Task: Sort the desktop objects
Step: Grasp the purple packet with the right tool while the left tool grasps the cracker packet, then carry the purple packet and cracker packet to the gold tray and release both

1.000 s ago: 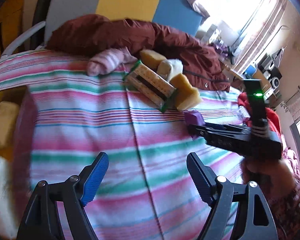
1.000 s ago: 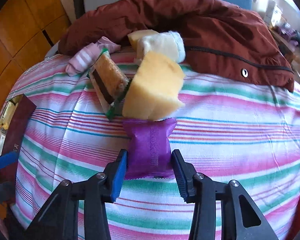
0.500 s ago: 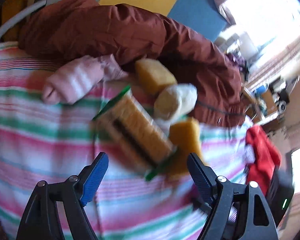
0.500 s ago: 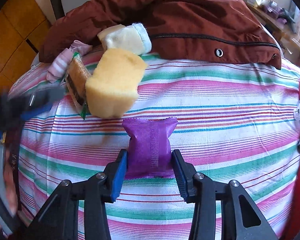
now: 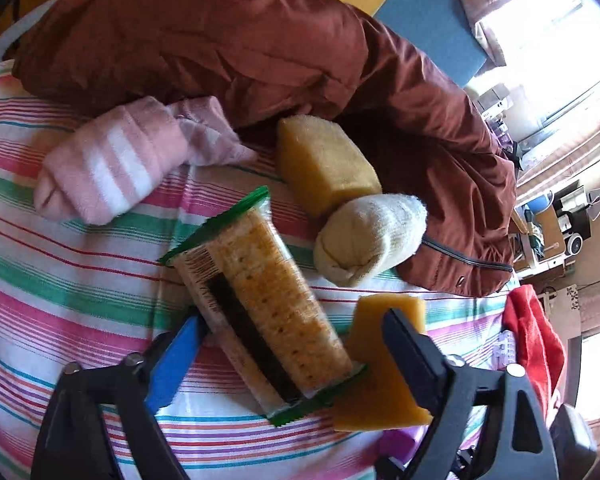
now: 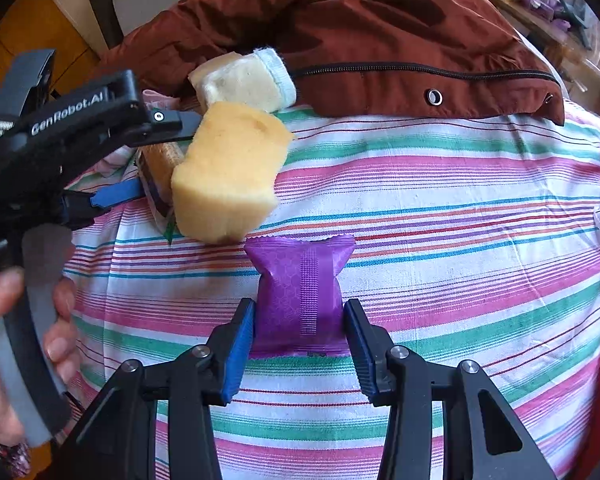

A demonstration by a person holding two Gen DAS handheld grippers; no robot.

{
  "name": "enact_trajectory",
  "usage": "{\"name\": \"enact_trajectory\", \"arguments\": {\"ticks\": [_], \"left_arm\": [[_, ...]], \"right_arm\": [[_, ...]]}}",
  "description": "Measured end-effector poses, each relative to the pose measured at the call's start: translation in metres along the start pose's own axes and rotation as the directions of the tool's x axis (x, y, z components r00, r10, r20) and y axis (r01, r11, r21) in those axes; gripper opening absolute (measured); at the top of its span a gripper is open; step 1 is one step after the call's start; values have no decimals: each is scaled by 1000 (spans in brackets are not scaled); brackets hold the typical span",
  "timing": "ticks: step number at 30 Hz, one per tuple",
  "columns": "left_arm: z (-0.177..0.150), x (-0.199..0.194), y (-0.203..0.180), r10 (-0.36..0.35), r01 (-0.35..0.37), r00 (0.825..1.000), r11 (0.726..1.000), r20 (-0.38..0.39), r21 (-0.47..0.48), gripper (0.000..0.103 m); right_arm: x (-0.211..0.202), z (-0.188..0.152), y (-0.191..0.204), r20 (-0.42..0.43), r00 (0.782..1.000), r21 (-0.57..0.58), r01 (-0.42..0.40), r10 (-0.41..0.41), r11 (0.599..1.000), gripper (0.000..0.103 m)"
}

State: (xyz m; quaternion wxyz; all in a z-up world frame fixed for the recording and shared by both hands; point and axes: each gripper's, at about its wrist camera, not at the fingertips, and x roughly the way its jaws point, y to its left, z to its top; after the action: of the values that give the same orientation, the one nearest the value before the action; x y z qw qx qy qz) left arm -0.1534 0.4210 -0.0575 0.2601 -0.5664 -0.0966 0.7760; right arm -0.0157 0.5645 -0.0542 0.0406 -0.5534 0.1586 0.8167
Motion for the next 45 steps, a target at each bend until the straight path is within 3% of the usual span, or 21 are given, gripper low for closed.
{"name": "enact_trajectory", "arguments": {"ticks": [1, 6, 10, 14, 22, 25, 28, 34, 45], "left_arm": [[-2, -1, 0, 26, -26, 1000, 999, 9, 19, 67], [-7, -4, 0, 51, -52, 999, 991, 9, 125, 57], [-20, -11, 4, 28, -33, 999, 981, 26, 190, 55], [-45, -20, 3, 45, -64, 996, 960, 75, 273, 51], [-92, -47, 24, 2, -43, 992, 942, 124, 334, 50], [-112, -60, 34, 12, -66, 989, 924, 144, 376, 48], [-131, -76, 43, -1, -57, 989, 924, 151, 379, 48], [-140, -76, 43, -21, -34, 990, 927, 142, 373, 47], [-172, -111, 75, -110, 75, 988, 957, 113, 280, 46]], "right_arm": [[0, 0, 0, 0, 1000, 1, 0, 0, 1000, 46], [0, -1, 1, 1, 1000, -5, 6, -6, 1000, 46], [2, -2, 4, 3, 1000, -3, 2, -2, 1000, 46], [1, -1, 2, 5, 1000, -5, 3, -3, 1000, 46], [0, -2, 2, 14, 1000, -20, 11, -11, 1000, 46], [1, -1, 4, 18, 1000, -24, 16, -16, 1000, 46], [3, 0, 8, 20, 1000, -28, 23, -22, 999, 46], [4, -2, 13, 26, 999, -50, 46, -45, 998, 46], [4, -4, 19, 32, 998, -77, 55, -52, 996, 45]]}}
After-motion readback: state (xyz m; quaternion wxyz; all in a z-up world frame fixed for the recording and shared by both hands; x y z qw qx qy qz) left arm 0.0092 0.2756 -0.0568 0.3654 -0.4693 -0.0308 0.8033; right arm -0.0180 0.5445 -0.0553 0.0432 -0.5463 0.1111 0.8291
